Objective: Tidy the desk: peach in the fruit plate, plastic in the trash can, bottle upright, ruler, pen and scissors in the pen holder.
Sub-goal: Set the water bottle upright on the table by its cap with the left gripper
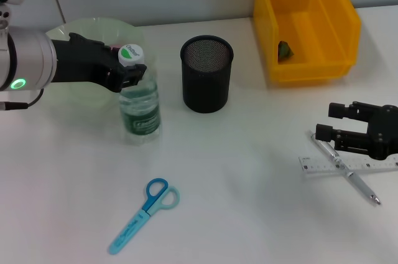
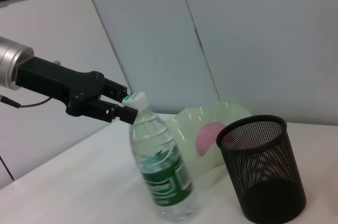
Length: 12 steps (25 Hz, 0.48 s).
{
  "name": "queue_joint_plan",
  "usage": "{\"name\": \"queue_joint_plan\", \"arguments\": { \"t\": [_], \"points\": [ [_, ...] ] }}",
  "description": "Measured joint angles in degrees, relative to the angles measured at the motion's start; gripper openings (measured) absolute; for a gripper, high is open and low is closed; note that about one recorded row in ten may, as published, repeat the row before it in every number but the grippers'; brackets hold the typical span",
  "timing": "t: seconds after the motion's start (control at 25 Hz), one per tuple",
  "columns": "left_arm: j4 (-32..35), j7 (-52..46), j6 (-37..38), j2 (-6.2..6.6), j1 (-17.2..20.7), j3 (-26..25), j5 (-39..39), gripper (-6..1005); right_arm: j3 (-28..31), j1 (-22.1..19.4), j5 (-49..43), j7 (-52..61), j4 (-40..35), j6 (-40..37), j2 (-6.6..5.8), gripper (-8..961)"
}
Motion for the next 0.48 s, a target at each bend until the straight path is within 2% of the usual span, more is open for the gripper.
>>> {"name": "queue_joint_plan", "arguments": {
  "t": [0.48],
  "points": [
    [-1.5, 0.7, -0.8, -0.04, 0.1, -0.1, -0.6, 436, 0.0, 0.0, 0.0, 0.1, 0.0, 0.0, 0.00, 739]
  ]
}}
